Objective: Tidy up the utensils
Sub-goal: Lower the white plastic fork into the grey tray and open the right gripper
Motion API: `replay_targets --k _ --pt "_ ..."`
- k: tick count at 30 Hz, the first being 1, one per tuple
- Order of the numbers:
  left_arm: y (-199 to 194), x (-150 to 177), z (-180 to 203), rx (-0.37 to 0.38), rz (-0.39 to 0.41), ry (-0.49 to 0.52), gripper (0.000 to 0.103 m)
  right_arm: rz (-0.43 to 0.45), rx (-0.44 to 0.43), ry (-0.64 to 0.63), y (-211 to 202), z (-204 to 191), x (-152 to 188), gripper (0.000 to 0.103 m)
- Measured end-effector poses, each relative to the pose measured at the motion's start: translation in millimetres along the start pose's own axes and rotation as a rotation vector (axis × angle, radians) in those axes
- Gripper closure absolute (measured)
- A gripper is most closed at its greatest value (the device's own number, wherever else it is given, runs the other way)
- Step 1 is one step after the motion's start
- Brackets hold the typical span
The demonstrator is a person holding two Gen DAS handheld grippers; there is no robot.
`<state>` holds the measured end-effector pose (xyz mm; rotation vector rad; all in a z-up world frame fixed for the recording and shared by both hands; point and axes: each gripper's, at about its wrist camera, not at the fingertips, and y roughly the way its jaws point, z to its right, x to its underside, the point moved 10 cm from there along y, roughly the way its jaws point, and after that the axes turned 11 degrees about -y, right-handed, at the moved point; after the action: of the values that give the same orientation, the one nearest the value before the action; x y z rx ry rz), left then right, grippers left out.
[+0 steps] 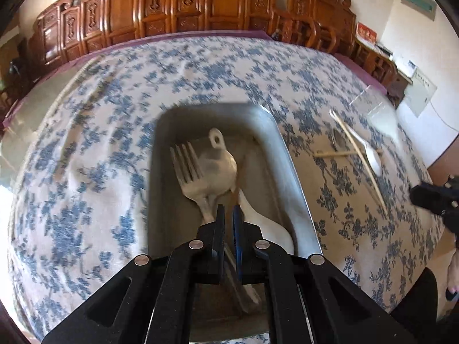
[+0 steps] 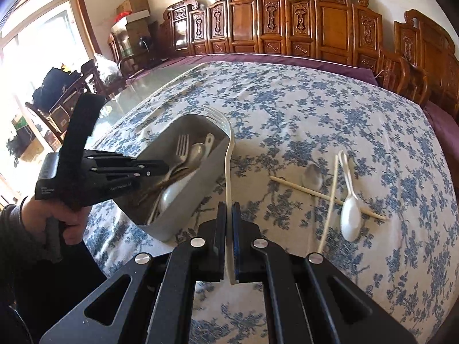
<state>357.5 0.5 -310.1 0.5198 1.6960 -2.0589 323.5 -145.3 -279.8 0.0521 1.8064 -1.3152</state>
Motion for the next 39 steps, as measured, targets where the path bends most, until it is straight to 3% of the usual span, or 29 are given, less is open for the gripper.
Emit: replay_targets --k 12,20,26,31,39 --pt "-41.0 -19.2 -45.5 -0.037 0.128 -0.053 0.097 -0.03 -0.066 0.069 43.6 -45.9 -31.3 0.097" --pt "-44.5 -21.3 -70.3 -0.048 0.137 -0.081 0.097 -0.091 -0.066 0.079 84.7 -78.0 -41.5 0.097" --pt "-43.8 -21.8 -76.3 -0.044 0.138 -0.088 0.097 -0.13 -0.035 0.073 105.6 -79.2 -40.6 0.097" --pt "-44.9 -22.0 -77.6 -0.053 0.146 -0.079 0.097 -0.082 -0.081 0.069 102.6 -89.5 -50.1 0.094" --pt "-45.8 -20.3 -71.4 -0.04 0.146 -0.076 0.097 -0.069 -0.03 0.018 82.8 -78.5 -42.6 0.094"
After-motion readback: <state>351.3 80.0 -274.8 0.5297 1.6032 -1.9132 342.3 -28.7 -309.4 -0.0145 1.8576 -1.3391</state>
